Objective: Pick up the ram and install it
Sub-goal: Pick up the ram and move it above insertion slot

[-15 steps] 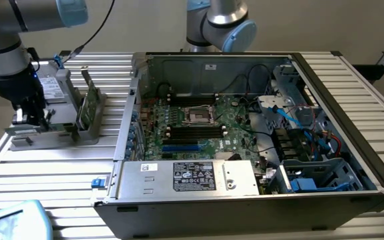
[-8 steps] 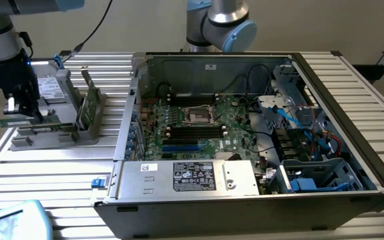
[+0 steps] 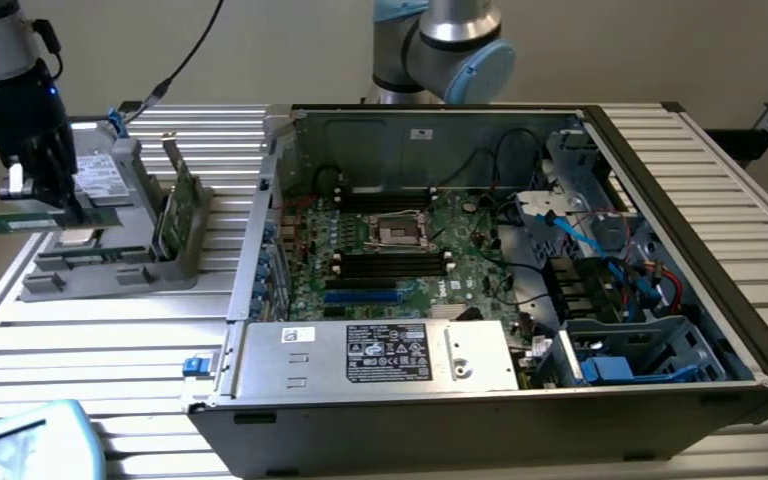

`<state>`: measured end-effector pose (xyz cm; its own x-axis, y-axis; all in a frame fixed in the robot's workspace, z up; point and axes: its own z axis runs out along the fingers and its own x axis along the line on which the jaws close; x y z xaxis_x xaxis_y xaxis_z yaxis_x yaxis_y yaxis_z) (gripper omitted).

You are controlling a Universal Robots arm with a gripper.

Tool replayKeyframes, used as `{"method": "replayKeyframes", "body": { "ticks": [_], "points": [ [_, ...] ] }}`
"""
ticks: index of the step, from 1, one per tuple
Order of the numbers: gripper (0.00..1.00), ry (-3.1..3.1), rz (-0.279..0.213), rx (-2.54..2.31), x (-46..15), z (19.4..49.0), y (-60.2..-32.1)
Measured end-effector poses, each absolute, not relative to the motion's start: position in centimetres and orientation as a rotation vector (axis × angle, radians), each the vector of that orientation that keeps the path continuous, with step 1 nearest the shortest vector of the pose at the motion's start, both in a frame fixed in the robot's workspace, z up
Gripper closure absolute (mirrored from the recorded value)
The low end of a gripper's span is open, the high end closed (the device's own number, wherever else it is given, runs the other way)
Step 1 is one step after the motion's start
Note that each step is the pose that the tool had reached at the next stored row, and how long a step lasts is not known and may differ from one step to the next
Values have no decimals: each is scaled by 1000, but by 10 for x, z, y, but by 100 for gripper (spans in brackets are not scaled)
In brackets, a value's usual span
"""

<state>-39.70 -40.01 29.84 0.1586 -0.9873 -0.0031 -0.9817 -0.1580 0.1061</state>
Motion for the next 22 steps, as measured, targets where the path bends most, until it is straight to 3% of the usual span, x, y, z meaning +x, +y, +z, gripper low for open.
{"method": "replayKeyframes", "body": {
  "ticks": [22],
  "points": [
    [86,-1973,-139,2316,-334,376,-400]
  ]
}}
